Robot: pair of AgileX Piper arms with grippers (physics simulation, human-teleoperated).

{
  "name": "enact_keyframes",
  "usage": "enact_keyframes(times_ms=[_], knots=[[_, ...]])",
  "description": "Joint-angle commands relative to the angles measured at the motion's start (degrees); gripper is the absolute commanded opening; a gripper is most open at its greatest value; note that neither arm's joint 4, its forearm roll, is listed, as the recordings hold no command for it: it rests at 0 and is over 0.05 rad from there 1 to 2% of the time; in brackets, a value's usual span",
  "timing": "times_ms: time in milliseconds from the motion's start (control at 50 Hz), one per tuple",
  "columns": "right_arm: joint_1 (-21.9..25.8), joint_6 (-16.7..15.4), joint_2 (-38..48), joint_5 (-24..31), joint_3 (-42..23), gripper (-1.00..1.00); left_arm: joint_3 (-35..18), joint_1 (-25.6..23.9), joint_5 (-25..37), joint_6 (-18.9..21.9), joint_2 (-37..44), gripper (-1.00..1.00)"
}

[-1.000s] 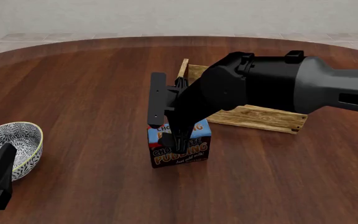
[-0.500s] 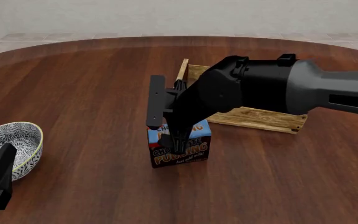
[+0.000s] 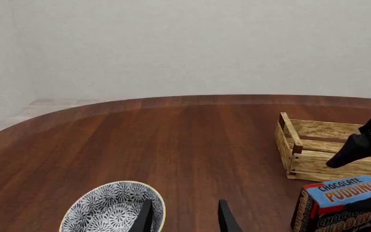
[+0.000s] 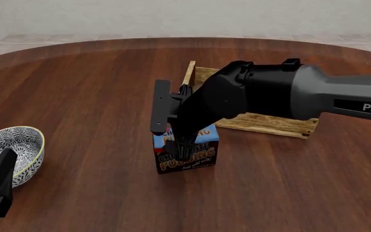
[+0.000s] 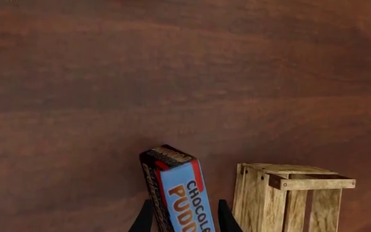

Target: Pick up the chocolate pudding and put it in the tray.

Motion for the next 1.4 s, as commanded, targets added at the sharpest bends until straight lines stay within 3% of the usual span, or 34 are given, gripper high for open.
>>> enact_keyframes(times_ms=[20, 1400], knots=[[0.1, 0.3, 0.3, -0.1, -0.2, 1.0, 0.0, 0.0, 0.0, 0.0, 0.0, 1.0], [-0.2, 2.6, 2.9, -2.7, -0.5, 1.0, 0.0, 0.0, 0.0, 0.0, 0.0, 1.0]])
